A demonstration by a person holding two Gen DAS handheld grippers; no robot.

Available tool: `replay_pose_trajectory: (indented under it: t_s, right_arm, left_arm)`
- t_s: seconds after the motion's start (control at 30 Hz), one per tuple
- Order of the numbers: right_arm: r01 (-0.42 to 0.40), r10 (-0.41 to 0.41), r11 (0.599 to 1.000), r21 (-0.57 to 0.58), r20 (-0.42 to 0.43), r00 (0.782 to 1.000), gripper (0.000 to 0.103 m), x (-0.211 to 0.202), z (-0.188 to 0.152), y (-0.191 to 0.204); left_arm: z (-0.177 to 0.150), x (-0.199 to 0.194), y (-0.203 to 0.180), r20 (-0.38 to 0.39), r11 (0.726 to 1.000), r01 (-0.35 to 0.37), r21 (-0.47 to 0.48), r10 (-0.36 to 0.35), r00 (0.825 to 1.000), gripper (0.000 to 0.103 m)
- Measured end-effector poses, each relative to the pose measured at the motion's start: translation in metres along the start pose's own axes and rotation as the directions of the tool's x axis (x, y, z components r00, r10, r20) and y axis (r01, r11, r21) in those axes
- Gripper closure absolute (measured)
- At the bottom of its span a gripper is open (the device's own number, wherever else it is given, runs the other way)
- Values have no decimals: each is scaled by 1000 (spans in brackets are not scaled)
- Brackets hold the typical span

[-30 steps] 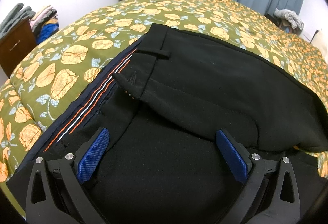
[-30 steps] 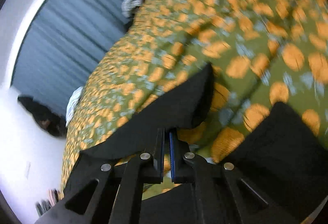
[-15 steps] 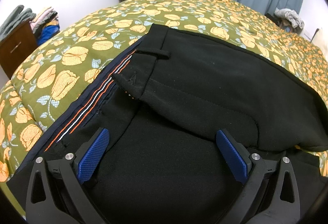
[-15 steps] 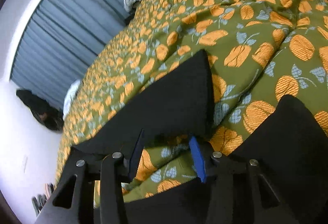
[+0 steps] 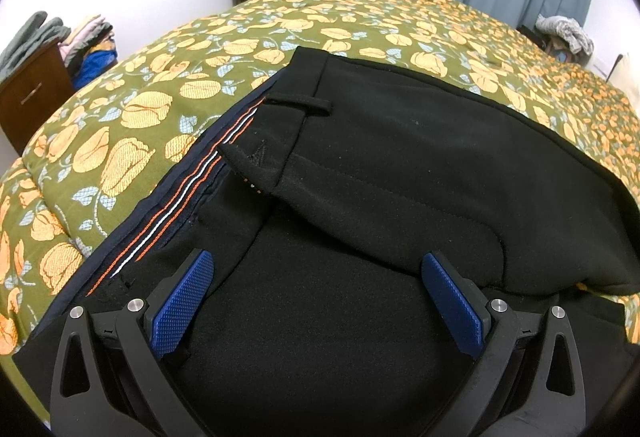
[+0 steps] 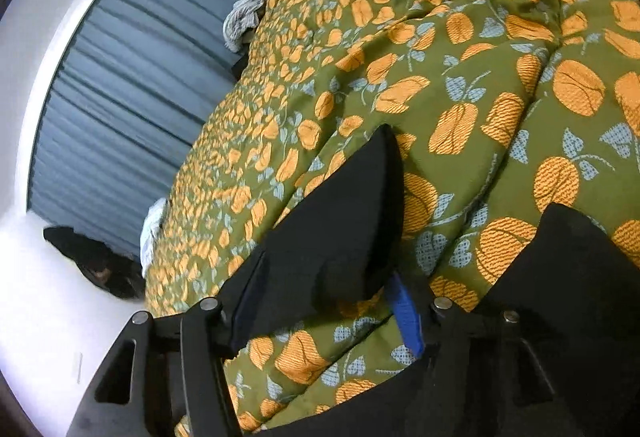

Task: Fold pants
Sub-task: 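Fold the held pant legs over toward the waistband with the right tool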

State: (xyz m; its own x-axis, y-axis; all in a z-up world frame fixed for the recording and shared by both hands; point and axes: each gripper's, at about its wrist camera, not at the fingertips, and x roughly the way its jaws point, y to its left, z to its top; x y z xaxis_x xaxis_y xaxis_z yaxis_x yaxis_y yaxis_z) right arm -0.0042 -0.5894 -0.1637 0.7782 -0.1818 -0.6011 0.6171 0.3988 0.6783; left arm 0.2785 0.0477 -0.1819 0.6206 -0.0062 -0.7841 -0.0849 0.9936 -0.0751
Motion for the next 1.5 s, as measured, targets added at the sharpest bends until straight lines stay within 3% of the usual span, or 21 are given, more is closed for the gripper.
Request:
replay_pose_trajectory:
  t_s: [0.1, 0.13, 0.2, 0.33, 0.37, 0.47, 0.5, 0.57, 0.63, 0.73, 0.77, 0.87, 0.97, 1.03, 1.07, 1.1, 1.13, 1.2, 1.27, 1.43, 1.5]
  right_arm:
    - [6, -6, 1000, -5, 18, 1000, 45, 5, 5, 0]
    - [16, -16, 1000, -9, 20, 1000, 54, 7, 8, -1]
    - [44, -45, 999, -16, -14, 999, 87, 12, 11, 0]
    - [-85, 85, 994, -74, -11, 996, 88, -18, 12, 32]
    - [-132, 131, 986, -104, -19, 991, 88, -31, 11, 45]
    - [-275, 268, 942, -194, -58, 962, 88, -76, 7, 83]
    - [-311, 302, 924, -224, -74, 950, 88, -91, 4, 94]
    - [-362, 348, 890, -277, -100, 932, 88, -116, -1, 114]
    - [-391, 375, 865, -315, -111, 920, 88, -134, -6, 126]
    - [-435, 418, 835, -338, -126, 900, 88, -157, -17, 138]
    - [-451, 433, 825, -341, -132, 892, 88, -164, -21, 142]
    - [-501, 478, 788, -358, -159, 864, 88, -185, -33, 149]
    - [-588, 554, 723, -362, -203, 807, 88, -209, -42, 153]
    - [-643, 604, 684, -344, -226, 764, 88, -222, -42, 148]
    - [-655, 615, 676, -338, -230, 754, 88, -227, -42, 144]
    - [-650, 608, 680, -339, -234, 758, 88, -228, -41, 139]
    - [-630, 590, 695, -347, -228, 775, 88, -228, -40, 133]
    - [-574, 533, 748, -334, -212, 819, 88, -217, -35, 119]
    - [-531, 494, 783, -323, -195, 847, 88, -197, -30, 108]
    - [-500, 451, 810, -307, -219, 865, 88, -158, -22, 107]
    - [-426, 359, 844, -326, -246, 900, 88, -142, -21, 102]
  left_arm:
    - [0, 0, 0, -1, 1000, 1, -1, -1, 1000, 0]
    - [0, 0, 0, -1, 1000, 1, -1, -1, 1000, 0]
    - [0, 0, 0, -2, 1000, 0, 0, 0, 1000, 0]
    - [12, -4, -10, -132, 998, -61, 16, 62, 989, 1]
    - [13, -9, -15, -154, 999, -47, 1, 47, 987, 2]
    - [21, -34, -44, -135, 978, 199, -62, -205, 969, 2]
    - [25, -39, -57, -130, 963, 260, -64, -267, 955, 2]
    - [38, -46, -95, -137, 907, 416, -68, -421, 897, 2]
    - [54, -41, -136, -165, 820, 563, -107, -573, 803, 2]
    - [73, -23, -187, -189, 718, 672, -181, -696, 693, 2]
    - [79, -14, -203, -202, 698, 686, -204, -716, 668, 2]
    - [91, 16, -234, -255, 684, 681, -262, -729, 635, 2]
    - [92, 42, -239, -297, 699, 634, -331, -715, 633, 3]
    - [91, 49, -233, -295, 703, 620, -350, -710, 639, 26]
    - [91, 50, -228, -298, 711, 607, -356, -702, 647, 55]
    - [90, 50, -220, -303, 726, 585, -361, -684, 663, 92]
    - [88, 48, -215, -294, 728, 581, -365, -682, 669, 98]
    - [88, 33, -191, -232, 697, 614, -371, -709, 666, 98]
    - [92, -8, -166, -151, 699, 654, -290, -708, 690, 99]
    - [64, -153, -95, 44, 774, 634, -13, -633, 773, 97]
    - [30, -171, -71, 36, 803, 596, -5, -596, 802, 96]
